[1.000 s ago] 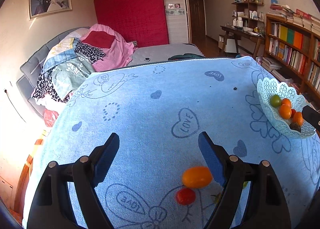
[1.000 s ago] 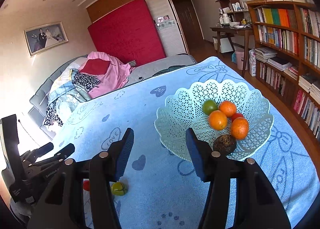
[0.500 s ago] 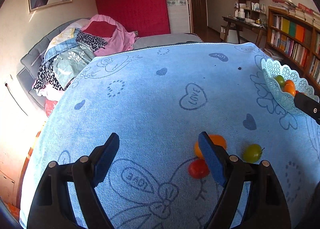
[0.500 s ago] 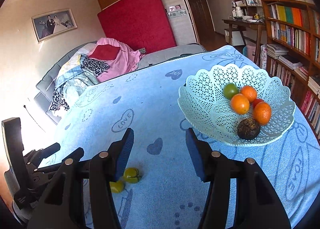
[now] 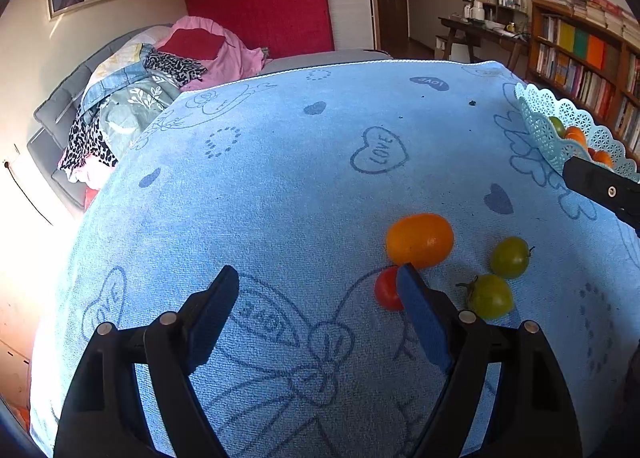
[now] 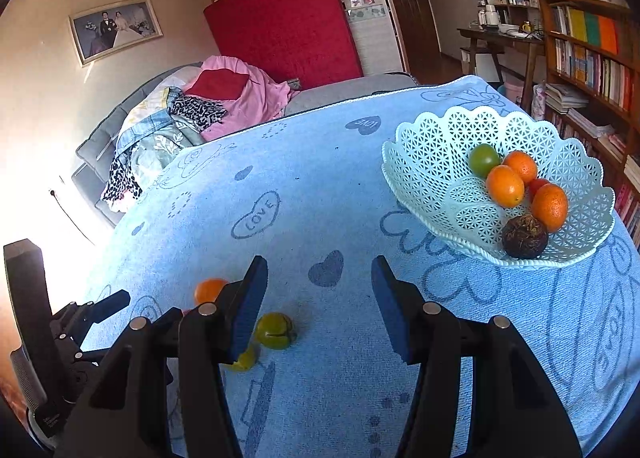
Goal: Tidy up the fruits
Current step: 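Withdraw both open tools toward the red and green tomatoes, then grasp the red tomato with the left tool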
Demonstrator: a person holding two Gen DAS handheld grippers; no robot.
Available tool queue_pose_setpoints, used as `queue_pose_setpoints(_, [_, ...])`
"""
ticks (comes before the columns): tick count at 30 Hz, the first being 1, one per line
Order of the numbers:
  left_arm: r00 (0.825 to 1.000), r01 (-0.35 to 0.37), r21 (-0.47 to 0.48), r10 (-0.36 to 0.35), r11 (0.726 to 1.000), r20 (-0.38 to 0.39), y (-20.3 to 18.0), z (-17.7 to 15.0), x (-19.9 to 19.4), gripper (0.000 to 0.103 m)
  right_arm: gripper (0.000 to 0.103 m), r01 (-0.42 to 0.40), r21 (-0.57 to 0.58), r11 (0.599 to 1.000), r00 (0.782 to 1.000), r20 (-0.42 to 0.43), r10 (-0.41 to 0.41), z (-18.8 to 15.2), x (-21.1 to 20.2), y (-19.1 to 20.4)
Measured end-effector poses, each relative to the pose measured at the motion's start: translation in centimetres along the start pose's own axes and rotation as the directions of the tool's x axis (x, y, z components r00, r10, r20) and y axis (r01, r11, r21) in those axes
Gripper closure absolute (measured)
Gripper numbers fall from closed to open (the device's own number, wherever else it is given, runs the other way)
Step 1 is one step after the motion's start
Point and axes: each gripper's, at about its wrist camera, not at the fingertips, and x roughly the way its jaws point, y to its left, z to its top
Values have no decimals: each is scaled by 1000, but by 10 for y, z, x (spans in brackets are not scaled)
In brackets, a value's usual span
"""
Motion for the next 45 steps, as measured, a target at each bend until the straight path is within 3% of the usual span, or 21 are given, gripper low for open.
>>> queue_pose_setpoints(17, [999,53,17,-53,998,-6,-13,-7,-3,22,47,-24,-15,1000,997,-68,23,-10,17,5])
queue_pose_setpoints(30, [989,143,5,-142,990,-34,-17,-11,-1,24,47,-25,-18,1000,996,-81,23,-12,20,6])
queue_pose_setpoints(38, [976,203,-6,-203,979,-73,-18,-13,7,48,47,-28,-22,999,996,-87,26,-14,24,5])
queue_pose_setpoints(45, [969,235,0,-234,972,-83,-20,-17,7,60,47,-38,-37,999,994,-100,34,-16,27,10])
